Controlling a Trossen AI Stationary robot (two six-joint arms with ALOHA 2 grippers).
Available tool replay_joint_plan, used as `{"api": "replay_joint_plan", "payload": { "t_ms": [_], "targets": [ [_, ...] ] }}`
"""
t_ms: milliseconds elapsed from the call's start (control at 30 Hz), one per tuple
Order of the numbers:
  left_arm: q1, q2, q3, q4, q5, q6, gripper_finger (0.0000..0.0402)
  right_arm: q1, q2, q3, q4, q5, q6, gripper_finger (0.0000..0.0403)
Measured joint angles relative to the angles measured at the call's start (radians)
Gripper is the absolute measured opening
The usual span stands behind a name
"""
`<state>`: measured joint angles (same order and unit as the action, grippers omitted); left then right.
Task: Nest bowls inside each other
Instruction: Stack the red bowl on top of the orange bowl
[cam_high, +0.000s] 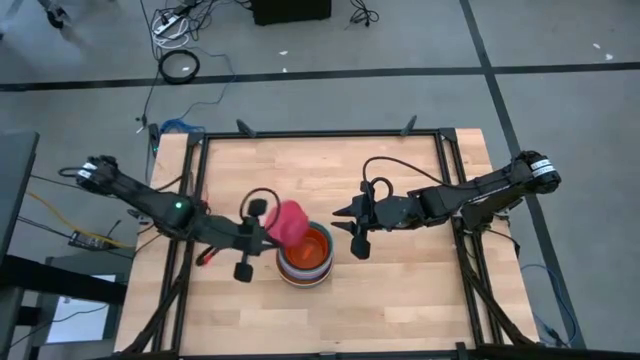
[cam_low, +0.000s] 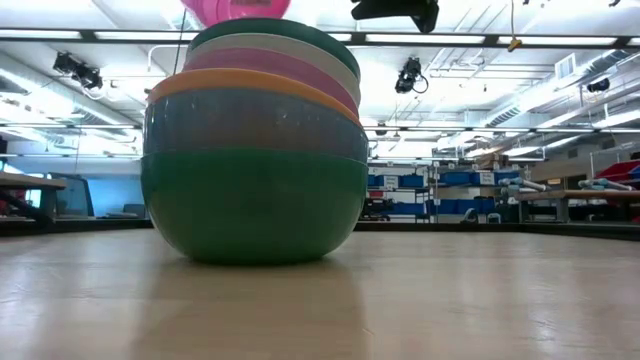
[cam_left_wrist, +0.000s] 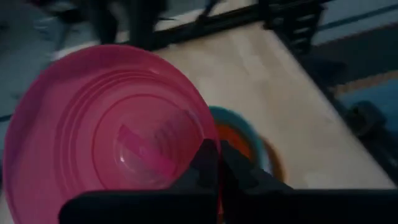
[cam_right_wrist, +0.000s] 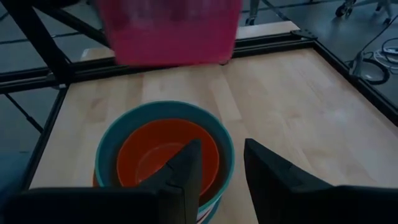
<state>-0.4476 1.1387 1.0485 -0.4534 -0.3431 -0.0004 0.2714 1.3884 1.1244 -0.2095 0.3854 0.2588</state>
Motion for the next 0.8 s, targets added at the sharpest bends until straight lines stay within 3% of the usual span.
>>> {"api": "replay_joint_plan", "payload": {
  "t_ms": [100,333,800],
  "targets": [
    [0.017,0.045,-0.008,0.032,0.105,0.011,0.0001,0.000,0.000,0.000,-0.005,0.000,0.000,0.0109],
    [0.043,0.174,-0.009,0.042,0.208,0.016,0.0001,0.000,0.000,0.000,-0.011,0.000,0.000,0.0109],
    [0.110,0.276,-0.009,0.054,0.269,0.002,0.0008,0.000,0.000,0.000,-0.019,-0.001,0.000,0.0109]
  ]
}}
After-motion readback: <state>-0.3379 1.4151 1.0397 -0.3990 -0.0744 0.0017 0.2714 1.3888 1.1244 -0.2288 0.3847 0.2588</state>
